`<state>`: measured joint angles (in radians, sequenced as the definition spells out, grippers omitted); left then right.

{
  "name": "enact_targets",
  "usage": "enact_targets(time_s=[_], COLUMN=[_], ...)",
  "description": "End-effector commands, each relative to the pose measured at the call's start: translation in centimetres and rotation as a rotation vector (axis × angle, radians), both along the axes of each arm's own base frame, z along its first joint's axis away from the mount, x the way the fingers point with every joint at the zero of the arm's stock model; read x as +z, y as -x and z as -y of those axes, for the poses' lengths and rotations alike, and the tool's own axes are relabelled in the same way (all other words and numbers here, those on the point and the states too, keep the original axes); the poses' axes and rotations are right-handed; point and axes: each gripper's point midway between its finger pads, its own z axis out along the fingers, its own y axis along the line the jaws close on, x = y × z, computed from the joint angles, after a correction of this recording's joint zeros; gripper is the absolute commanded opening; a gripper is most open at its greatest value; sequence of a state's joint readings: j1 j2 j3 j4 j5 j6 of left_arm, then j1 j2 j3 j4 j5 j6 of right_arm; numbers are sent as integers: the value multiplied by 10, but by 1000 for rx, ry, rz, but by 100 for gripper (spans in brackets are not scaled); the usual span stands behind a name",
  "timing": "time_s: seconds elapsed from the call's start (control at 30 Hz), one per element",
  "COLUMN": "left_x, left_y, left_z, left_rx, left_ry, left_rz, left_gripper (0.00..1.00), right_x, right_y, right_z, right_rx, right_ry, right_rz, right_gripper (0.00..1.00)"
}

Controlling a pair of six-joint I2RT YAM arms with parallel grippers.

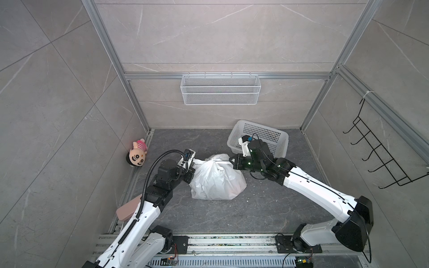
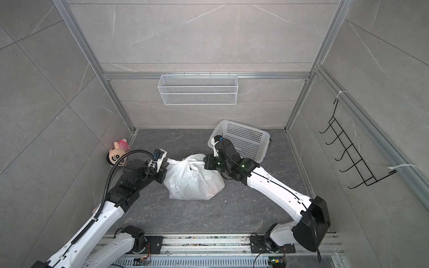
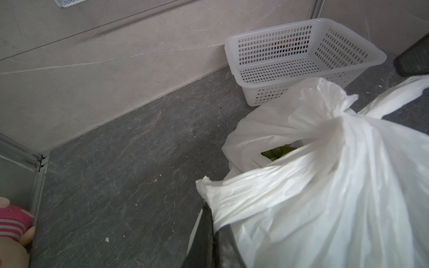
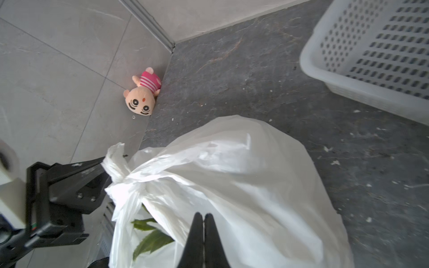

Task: Place the pineapple into a plastic bag & tie a knot
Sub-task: Tie the plastic bag at the center of the board.

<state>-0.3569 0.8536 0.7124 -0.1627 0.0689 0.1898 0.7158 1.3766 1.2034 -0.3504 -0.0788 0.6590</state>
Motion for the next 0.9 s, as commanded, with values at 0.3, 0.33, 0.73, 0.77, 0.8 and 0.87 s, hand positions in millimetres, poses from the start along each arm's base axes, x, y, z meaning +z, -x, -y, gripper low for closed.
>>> enact_targets(time_s=[0.3, 0.33, 0.73, 0.77, 0.8, 0.87], left_x=[-23, -21, 54, 61, 69, 77], left_y=[-12, -11, 0, 1, 1, 0], left_z=[-68, -69, -73, -78, -84, -100], left_rx=[403, 405, 430, 453, 487, 580], left_ry=[41, 44, 199, 206, 212, 203], left_rz=[-9, -1, 119, 139, 161, 193], left_gripper=[0, 0, 95, 96, 97, 100], right_x=[-66, -60, 68, 76, 83, 89], right_y=[-13, -14, -18, -21, -25, -31], right_z=[120, 119, 92, 98, 107, 129], right_rx=[-385, -380, -168, -190, -231, -328], right_ry=[292, 283, 168, 193, 224, 305], right_rz=[-85, -63, 284, 319, 349, 394], right_gripper=[0, 0, 86, 89, 91, 93])
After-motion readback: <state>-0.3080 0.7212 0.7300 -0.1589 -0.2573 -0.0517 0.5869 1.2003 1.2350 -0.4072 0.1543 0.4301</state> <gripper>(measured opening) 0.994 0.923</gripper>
